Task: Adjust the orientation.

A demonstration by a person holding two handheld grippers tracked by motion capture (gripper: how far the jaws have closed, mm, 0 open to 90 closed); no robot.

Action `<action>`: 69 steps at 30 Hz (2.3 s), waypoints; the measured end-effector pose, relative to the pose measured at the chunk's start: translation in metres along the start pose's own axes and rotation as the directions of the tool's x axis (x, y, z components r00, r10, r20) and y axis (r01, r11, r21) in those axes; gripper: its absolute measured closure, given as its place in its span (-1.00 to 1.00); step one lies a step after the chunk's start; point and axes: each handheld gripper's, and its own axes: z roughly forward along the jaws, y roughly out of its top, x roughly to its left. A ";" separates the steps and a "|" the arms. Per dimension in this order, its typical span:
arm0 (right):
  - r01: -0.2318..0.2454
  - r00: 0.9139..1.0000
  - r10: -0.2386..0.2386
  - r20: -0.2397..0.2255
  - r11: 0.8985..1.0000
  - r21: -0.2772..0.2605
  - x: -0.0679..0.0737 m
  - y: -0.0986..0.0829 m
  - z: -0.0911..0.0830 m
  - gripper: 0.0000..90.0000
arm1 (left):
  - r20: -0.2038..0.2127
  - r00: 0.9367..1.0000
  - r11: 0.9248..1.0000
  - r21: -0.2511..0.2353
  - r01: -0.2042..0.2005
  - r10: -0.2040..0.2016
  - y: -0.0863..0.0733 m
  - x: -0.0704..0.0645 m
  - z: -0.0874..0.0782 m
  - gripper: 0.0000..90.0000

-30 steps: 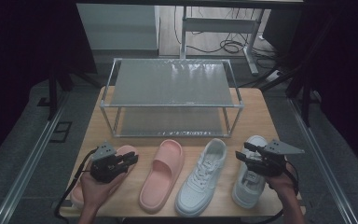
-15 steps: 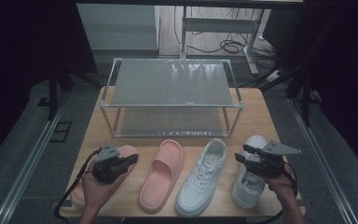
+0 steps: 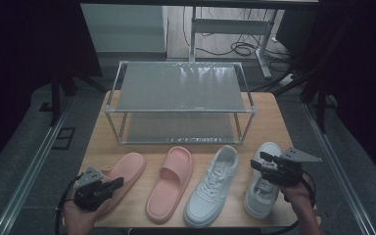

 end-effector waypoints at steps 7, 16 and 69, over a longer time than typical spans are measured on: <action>-0.003 1.000 0.003 -0.002 1.000 0.008 0.001 -0.001 0.000 0.02 | -0.009 1.000 0.999 0.037 0.026 -0.025 -0.021 -0.003 -0.001 1.00; -0.009 1.000 0.009 0.000 1.000 0.016 0.001 -0.002 0.003 0.02 | -0.041 0.997 0.995 0.075 0.062 -0.060 -0.035 0.005 0.002 1.00; -0.005 1.000 0.006 -0.005 0.999 0.033 0.002 -0.004 0.003 0.02 | -0.142 0.981 0.988 0.056 0.142 -0.133 -0.020 0.079 -0.007 1.00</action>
